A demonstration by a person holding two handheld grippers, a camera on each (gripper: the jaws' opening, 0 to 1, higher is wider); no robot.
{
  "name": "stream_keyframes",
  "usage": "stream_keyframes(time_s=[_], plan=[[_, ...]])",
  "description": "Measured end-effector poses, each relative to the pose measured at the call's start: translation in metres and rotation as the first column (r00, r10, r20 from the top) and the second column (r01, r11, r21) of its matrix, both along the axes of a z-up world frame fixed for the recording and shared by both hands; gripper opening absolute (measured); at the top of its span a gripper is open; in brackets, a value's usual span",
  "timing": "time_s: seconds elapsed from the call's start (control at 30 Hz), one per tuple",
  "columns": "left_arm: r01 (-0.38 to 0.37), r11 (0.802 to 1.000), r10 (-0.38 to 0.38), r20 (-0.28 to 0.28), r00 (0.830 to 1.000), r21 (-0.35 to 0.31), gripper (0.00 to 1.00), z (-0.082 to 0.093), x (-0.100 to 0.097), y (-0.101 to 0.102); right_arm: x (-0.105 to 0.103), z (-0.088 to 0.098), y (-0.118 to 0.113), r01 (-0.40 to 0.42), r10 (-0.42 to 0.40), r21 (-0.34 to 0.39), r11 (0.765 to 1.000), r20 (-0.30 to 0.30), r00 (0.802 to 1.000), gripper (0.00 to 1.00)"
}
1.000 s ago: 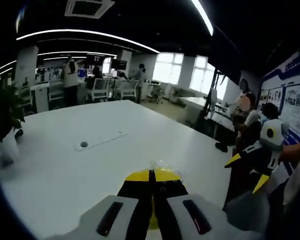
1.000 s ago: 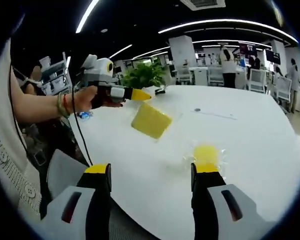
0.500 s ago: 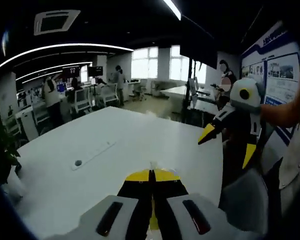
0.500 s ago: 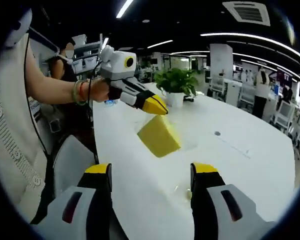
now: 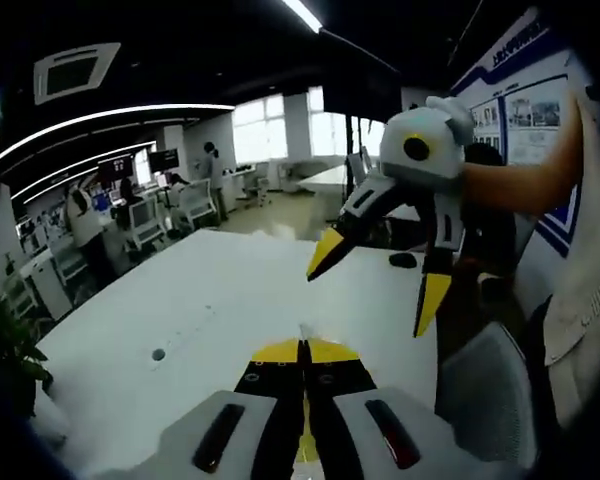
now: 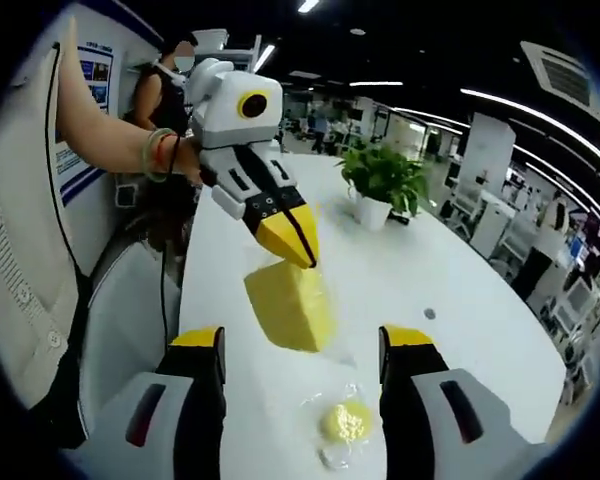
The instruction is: Compare the silicone blocks by pressing each to a similar depth, holding the contact briefly, and releasing to observe deformation and rebound differences across the visible hardness samples.
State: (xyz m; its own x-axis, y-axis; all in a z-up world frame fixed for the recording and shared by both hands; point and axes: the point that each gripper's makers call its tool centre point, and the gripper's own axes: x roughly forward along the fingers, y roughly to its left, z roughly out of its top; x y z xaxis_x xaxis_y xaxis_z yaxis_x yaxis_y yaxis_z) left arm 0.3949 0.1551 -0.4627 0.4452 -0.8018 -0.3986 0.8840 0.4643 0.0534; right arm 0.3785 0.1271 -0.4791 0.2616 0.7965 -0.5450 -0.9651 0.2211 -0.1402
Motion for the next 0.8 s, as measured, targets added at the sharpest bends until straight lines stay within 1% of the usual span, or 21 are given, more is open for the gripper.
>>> stream_keyframes(time_s=[0.07, 0.13, 0.2, 0.27, 0.3, 0.37, 0.47, 0.5, 0.57, 0.67, 0.7, 0.73, 0.8], plan=[[0.011, 1.0, -0.011, 0.004, 1.0, 0.003, 0.0, 0.001, -0.001, 0.0, 0.005, -0.004, 0.007, -0.032, 0.032, -0.027, 0.999, 0.001, 0.999, 0.56], [0.028, 1.0, -0.028, 0.007, 1.0, 0.001, 0.0, 0.002, -0.002, -0.002, 0.007, -0.009, 0.011, -0.057, 0.056, -0.051, 0.997, -0.021, 0.998, 0.56], [0.054, 0.999, -0.054, 0.017, 0.998, 0.0, 0.0, 0.004, -0.004, -0.004, 0.01, -0.016, 0.017, -0.092, 0.091, -0.089, 0.992, -0.021, 0.996, 0.56], [0.063, 0.998, -0.063, 0.022, 0.998, 0.004, 0.0, 0.006, -0.004, -0.004, 0.011, -0.023, 0.022, -0.117, 0.113, -0.118, 0.986, -0.039, 0.993, 0.56], [0.081, 0.997, -0.081, 0.023, 0.996, 0.002, 0.0, 0.007, -0.006, -0.006, 0.012, -0.026, 0.027, -0.135, 0.13, -0.123, 0.983, -0.044, 0.991, 0.55], [0.092, 0.996, -0.092, 0.03, 0.995, 0.005, 0.0, 0.009, -0.006, -0.007, 0.012, -0.031, 0.031, -0.154, 0.147, -0.14, 0.978, -0.065, 0.987, 0.54], [0.114, 0.993, -0.115, 0.039, 0.993, 0.011, 0.0, 0.011, -0.008, -0.009, 0.014, -0.037, 0.036, -0.183, 0.173, -0.154, 0.971, -0.076, 0.982, 0.52], [0.124, 0.992, -0.124, 0.041, 0.991, 0.012, 0.0, 0.011, -0.009, -0.011, 0.013, -0.039, 0.038, -0.193, 0.181, -0.16, 0.968, -0.088, 0.98, 0.51], [0.135, 0.991, -0.135, 0.044, 0.99, 0.011, 0.0, 0.013, -0.01, -0.012, 0.013, -0.04, 0.04, -0.2, 0.188, -0.163, 0.966, -0.091, 0.978, 0.51], [0.168, 0.986, -0.168, 0.058, 0.984, 0.014, 0.0, 0.016, -0.014, -0.017, 0.012, -0.046, 0.044, -0.225, 0.207, -0.175, 0.958, -0.114, 0.972, 0.49], [0.181, 0.983, -0.181, 0.056, 0.982, 0.013, 0.0, 0.017, -0.016, -0.018, 0.012, -0.047, 0.045, -0.233, 0.215, -0.176, 0.956, -0.114, 0.97, 0.48], [0.185, 0.983, -0.186, 0.069, 0.98, 0.017, 0.0, 0.018, -0.016, -0.019, 0.011, -0.049, 0.045, -0.24, 0.221, -0.188, 0.952, -0.119, 0.968, 0.48], [0.199, 0.98, -0.2, 0.063, 0.978, 0.017, 0.0, 0.018, -0.018, -0.02, 0.008, -0.049, 0.047, -0.251, 0.231, -0.191, 0.949, -0.119, 0.966, 0.48]])
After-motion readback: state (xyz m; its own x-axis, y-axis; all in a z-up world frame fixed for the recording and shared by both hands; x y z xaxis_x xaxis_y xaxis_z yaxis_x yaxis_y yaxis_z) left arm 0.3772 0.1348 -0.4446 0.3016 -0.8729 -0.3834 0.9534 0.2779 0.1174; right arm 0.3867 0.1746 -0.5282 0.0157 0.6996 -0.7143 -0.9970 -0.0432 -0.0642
